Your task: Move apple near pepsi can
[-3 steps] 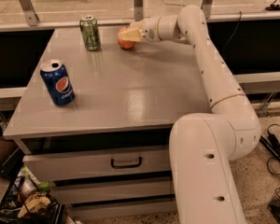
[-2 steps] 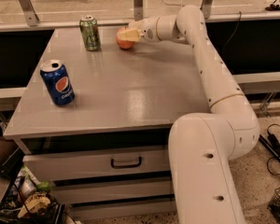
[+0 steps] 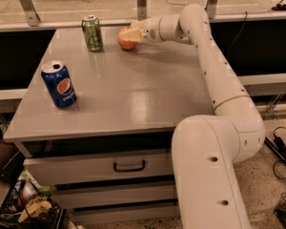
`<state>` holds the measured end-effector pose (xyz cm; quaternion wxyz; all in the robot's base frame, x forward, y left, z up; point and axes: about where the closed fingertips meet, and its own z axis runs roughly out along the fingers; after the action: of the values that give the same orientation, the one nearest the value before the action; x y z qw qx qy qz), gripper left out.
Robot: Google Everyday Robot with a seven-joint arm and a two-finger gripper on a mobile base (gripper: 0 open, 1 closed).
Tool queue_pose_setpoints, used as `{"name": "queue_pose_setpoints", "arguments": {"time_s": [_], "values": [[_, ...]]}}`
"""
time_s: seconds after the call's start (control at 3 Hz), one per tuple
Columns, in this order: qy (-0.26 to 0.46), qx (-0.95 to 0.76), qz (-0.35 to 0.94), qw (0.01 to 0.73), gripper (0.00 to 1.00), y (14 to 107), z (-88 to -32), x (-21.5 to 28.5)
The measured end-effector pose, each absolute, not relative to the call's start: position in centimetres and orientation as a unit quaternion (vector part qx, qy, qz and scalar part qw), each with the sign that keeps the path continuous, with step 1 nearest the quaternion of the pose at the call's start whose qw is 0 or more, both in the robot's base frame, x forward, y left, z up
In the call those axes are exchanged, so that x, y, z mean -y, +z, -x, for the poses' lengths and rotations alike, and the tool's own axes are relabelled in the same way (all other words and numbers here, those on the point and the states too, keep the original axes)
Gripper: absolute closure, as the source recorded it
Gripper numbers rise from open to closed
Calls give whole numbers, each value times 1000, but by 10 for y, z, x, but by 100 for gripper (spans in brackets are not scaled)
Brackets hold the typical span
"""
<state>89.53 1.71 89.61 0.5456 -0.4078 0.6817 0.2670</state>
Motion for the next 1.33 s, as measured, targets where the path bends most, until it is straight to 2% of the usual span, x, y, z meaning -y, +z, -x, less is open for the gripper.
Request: {"name": "queue_pose_setpoints", "arguments": {"time_s": [0.33,0.67,1.33], "values": [[267,-682,408,546,100,896,-895,-17],[269,-682,409,544,82,894,-895,-21],[273,-681,411,541,35,889,-896,-29]]}}
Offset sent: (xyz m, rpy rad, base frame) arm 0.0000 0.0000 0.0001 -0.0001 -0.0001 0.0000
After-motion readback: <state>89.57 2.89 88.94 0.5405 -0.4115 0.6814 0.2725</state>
